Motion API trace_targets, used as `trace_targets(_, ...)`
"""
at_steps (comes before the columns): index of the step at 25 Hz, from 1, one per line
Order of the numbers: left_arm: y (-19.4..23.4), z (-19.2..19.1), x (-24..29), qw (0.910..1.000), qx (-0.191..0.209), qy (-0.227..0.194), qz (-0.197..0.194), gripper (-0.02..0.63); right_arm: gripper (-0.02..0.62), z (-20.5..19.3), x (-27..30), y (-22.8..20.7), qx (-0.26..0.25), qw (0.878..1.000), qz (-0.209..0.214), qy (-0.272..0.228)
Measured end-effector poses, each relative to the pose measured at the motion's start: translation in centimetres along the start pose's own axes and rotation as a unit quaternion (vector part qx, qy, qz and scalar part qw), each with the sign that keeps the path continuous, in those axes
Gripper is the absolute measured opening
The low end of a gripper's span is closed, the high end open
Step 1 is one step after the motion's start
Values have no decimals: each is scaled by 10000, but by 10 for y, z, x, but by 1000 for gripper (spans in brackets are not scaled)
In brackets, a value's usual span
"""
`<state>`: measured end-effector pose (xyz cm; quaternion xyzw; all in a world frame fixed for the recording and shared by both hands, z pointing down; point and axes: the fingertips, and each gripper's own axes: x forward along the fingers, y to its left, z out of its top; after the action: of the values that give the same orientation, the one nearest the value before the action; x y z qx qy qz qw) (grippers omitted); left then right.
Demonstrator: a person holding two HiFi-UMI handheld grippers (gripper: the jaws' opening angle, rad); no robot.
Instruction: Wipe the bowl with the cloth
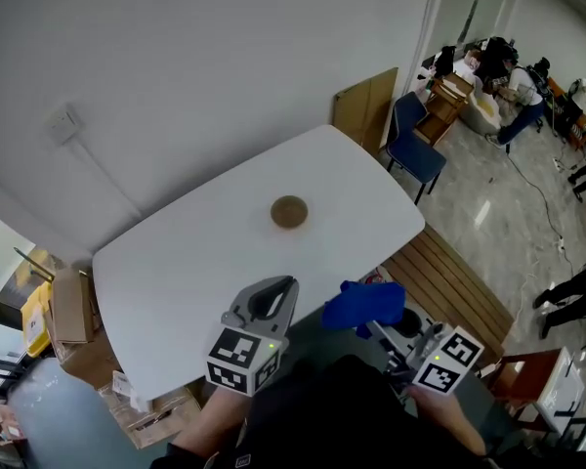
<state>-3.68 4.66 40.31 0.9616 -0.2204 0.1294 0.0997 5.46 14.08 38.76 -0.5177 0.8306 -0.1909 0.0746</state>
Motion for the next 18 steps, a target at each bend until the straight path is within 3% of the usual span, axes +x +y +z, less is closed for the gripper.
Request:
trace_targets(7,27,-10,53,9990,-316,299,104,26,80,7,29,-54,245,9994,165,201)
trace_targets(18,86,27,152,9958,-460,446,648,26,80,51,107,-160,396,9944,796,573)
